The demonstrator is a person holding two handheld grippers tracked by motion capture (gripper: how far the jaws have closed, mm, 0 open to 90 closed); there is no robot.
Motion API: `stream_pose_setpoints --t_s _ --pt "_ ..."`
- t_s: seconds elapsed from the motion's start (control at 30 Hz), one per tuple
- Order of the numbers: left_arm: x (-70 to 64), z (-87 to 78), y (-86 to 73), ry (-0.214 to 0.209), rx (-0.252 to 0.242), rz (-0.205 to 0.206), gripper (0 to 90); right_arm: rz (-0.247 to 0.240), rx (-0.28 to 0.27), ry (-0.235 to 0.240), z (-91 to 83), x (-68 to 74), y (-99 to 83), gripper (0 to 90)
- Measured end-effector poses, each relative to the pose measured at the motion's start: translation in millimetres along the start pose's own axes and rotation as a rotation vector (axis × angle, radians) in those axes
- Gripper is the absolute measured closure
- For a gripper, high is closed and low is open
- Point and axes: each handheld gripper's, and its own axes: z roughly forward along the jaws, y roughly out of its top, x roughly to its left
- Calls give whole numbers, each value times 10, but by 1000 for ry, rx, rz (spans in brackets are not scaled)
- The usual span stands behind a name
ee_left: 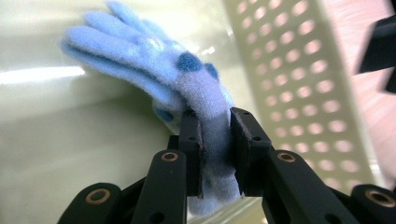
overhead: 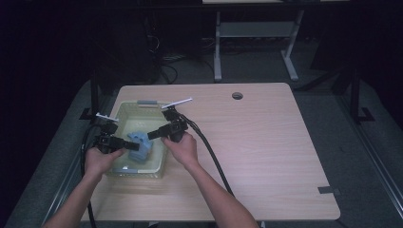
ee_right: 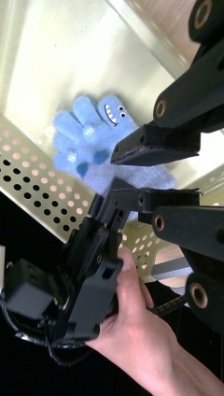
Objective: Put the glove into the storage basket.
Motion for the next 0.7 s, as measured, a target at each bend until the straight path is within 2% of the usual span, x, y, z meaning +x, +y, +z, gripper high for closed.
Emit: stream_pose_setpoints --t_s 0.03,0.07,0.17,0.3,0.37,0.43,0.5,0.6,0.7 --pt "-2 16 7 25 14 4 730 -1 -1 -1 -10 -3 -8 760" --pt "-2 16 7 25 14 4 715 -1 -1 -1 -10 -3 -8 760" --pt "-22 24 32 66 46 5 667 3 -3 -1 -34 -11 -19 757" --pt "-18 -27 61 80 30 -20 597 -3 -15 -4 -99 -23 -27 754" --pt "2 -98 89 96 17 -16 595 -1 -20 -6 -129 -21 -27 753" --pt "-5 -104 96 97 5 -24 598 -2 -23 -6 -143 -20 -27 753" --pt "0 -116 106 104 6 -14 623 -3 -25 -7 -166 -20 -31 753" --pt "-21 -67 115 108 21 -4 710 -3 -31 -6 -202 -18 -35 752" --pt "-55 33 124 134 81 32 726 -7 -38 -6 -234 -24 -41 751"
